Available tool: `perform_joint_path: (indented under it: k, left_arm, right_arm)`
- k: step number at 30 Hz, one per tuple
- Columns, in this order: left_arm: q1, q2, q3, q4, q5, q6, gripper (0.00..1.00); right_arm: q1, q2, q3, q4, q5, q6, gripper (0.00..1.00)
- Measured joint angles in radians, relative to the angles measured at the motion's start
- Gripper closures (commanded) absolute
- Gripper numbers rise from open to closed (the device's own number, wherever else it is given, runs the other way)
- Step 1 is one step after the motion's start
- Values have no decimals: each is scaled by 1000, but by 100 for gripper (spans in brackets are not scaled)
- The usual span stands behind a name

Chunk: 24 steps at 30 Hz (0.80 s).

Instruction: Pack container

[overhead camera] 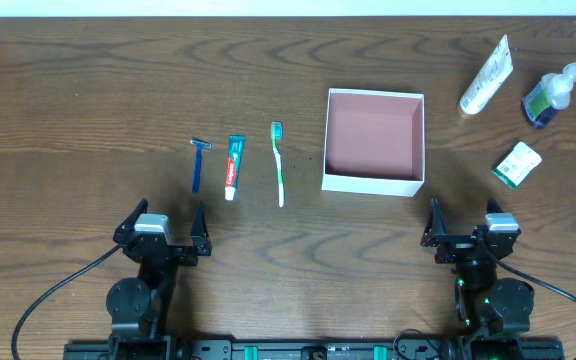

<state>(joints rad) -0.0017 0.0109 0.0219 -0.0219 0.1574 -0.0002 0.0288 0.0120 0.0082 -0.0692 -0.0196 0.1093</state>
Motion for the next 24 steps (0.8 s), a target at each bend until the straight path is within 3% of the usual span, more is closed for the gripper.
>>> perform_joint_path:
  k: [12, 19, 24]
  left_arm:
    - [0, 0, 0, 0, 0, 0, 2]
    - [0, 0, 0, 0, 0, 0, 2]
    - [0, 0, 0, 0, 0, 0, 2]
  right_arm:
    - [0, 1, -1, 34, -8, 48, 1]
    - [0, 2, 1, 392, -100, 82, 1]
    - [0, 52, 67, 482, -77, 18, 1]
